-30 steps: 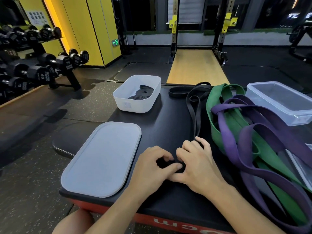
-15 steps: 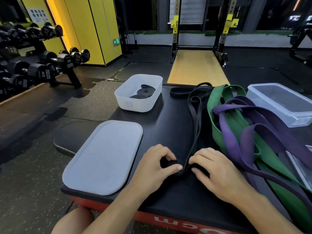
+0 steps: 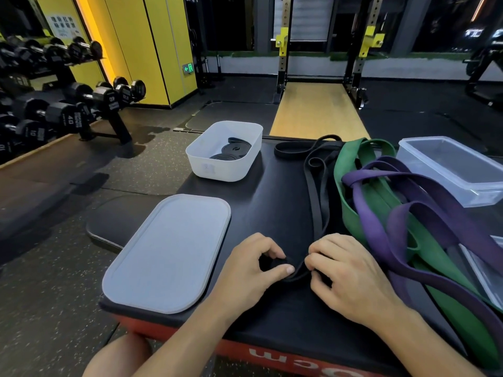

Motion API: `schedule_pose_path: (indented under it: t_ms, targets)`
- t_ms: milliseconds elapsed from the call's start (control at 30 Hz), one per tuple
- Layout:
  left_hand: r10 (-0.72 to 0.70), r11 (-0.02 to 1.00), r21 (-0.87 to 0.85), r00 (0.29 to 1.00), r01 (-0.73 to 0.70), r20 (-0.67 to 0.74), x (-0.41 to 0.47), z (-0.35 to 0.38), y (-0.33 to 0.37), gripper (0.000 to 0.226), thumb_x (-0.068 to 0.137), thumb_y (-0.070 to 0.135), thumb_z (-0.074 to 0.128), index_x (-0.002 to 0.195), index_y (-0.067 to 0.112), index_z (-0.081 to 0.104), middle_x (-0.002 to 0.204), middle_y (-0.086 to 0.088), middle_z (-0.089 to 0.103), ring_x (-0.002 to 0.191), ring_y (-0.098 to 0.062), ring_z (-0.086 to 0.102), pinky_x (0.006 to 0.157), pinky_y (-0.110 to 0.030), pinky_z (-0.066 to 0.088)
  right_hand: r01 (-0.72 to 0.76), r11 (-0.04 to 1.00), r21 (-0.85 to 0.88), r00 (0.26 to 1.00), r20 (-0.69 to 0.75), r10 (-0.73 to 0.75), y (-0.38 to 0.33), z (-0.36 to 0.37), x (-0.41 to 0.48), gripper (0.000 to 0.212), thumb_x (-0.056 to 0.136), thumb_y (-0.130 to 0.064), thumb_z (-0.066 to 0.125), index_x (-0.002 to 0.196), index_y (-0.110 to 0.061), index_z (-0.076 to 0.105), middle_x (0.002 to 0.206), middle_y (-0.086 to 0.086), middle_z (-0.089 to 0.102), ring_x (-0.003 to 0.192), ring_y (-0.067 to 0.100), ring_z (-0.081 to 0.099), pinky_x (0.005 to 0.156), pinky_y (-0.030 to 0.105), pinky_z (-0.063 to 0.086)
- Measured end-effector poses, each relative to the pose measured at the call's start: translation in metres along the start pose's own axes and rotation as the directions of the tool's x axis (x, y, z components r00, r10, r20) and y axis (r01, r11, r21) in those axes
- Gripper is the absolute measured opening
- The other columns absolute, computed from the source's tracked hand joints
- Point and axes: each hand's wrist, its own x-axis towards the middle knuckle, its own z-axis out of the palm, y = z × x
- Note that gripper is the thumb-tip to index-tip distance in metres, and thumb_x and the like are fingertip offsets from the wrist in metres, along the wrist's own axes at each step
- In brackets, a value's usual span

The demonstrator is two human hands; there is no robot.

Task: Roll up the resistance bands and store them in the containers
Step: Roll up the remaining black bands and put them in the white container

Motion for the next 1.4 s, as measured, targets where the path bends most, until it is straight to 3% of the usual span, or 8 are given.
schedule_pose_path:
  t_ms: [167, 433, 667, 800, 967, 1067, 1267, 1400]
  targets:
    - [-0.004, 1.0, 0.005, 1.0, 0.004, -0.001, 0.001, 0.0, 0.0, 0.018, 0.082, 0.037, 0.084, 0.088, 0.037, 0.067, 0.093, 0.017, 0.063, 0.097, -0.005, 0.061, 0.081, -0.012, 0.042, -0.06, 0.997, 0.045, 0.998, 0.018, 0.059, 0.001, 0.0, 0.0, 0.014, 0.077, -0.015, 0.07, 0.089, -0.02, 0.066, 0.094, -0.009, 0.057, 0.087, 0.018, 0.057, 0.081, 0.035, 0.049]
    - [-0.002, 1.0, 0.015, 1.0, 0.002, -0.002, 0.0, 0.0, 0.001, 0.017, 0.083, 0.035, 0.084, 0.088, 0.036, 0.068, 0.091, 0.016, 0.063, 0.097, -0.005, 0.06, 0.08, -0.011, 0.04, -0.039, 0.999, -0.02, 0.999, 0.014, 0.039, 0.0, -0.001, -0.003, 0.008, 0.079, -0.018, 0.064, 0.086, -0.022, 0.063, 0.092, -0.013, 0.061, 0.105, 0.012, 0.061, 0.121, 0.039, 0.031]
    - [-0.022, 1.0, 0.013, 1.0, 0.022, 0.015, 0.0, -0.001, 0.001, 0.017, 0.084, 0.038, 0.082, 0.088, 0.04, 0.066, 0.093, 0.018, 0.062, 0.099, -0.004, 0.06, 0.082, -0.014, 0.042, -0.12, 0.992, -0.046, 0.993, 0.002, 0.12, -0.002, -0.004, -0.001, 0.014, 0.078, -0.027, 0.064, 0.084, -0.023, 0.052, 0.071, -0.013, 0.041, 0.069, 0.015, 0.041, 0.076, 0.039, 0.047]
    - [0.002, 0.999, 0.032, 1.0, -0.003, 0.017, -0.001, 0.0, 0.0, 0.018, 0.084, 0.038, 0.081, 0.089, 0.042, 0.063, 0.094, 0.019, 0.06, 0.1, -0.004, 0.059, 0.081, -0.012, 0.04, -0.082, 0.99, -0.116, 0.996, -0.033, 0.078, 0.006, 0.003, -0.004, 0.023, 0.088, -0.03, 0.065, 0.111, -0.028, 0.067, 0.088, -0.014, 0.051, 0.081, 0.013, 0.056, 0.104, 0.039, 0.04]
    - [0.006, 1.0, 0.022, 1.0, -0.007, 0.03, 0.0, -0.002, 0.0, 0.018, 0.084, 0.034, 0.084, 0.092, 0.04, 0.068, 0.094, 0.017, 0.064, 0.099, -0.002, 0.06, 0.08, -0.008, 0.038, -0.017, 0.999, -0.038, 0.997, -0.075, 0.014, 0.009, 0.011, 0.0, 0.023, 0.086, -0.013, 0.079, 0.107, -0.02, 0.076, 0.11, -0.006, 0.062, 0.098, 0.022, 0.063, 0.096, 0.042, 0.048]
    - [0.011, 1.0, 0.018, 0.999, -0.011, 0.031, -0.001, -0.002, 0.001, 0.019, 0.083, 0.036, 0.084, 0.095, 0.042, 0.07, 0.095, 0.02, 0.066, 0.1, -0.001, 0.061, 0.08, -0.008, 0.038, 0.023, 0.997, 0.073, 1.0, 0.004, -0.023, 0.009, 0.02, 0.003, 0.041, 0.088, -0.008, 0.073, 0.126, -0.021, 0.066, 0.13, -0.01, 0.064, 0.125, 0.012, 0.058, 0.114, 0.037, 0.037]
    - [0.034, 0.999, -0.037, 0.999, -0.034, -0.008, -0.002, 0.0, 0.001, 0.014, 0.081, 0.033, 0.085, 0.084, 0.031, 0.072, 0.096, 0.019, 0.072, 0.098, -0.006, 0.067, 0.085, -0.021, 0.049, -0.037, 0.982, 0.184, 0.999, 0.008, 0.036, 0.013, 0.024, 0.0, 0.035, 0.089, -0.015, 0.063, 0.12, -0.032, 0.063, 0.113, -0.024, 0.065, 0.114, -0.003, 0.058, 0.123, 0.036, 0.021]
    - [0.02, 0.997, 0.079, 0.999, -0.024, 0.046, -0.006, 0.0, 0.004, 0.033, 0.072, 0.061, 0.084, 0.091, 0.039, 0.07, 0.112, 0.032, 0.068, 0.11, 0.002, 0.06, 0.091, -0.024, 0.049, -0.024, 0.983, 0.181, 0.999, -0.026, 0.029, 0.014, 0.024, -0.003, 0.019, 0.093, -0.029, 0.061, 0.109, -0.036, 0.067, 0.104, -0.027, 0.066, 0.106, -0.003, 0.058, 0.122, 0.038, 0.022]
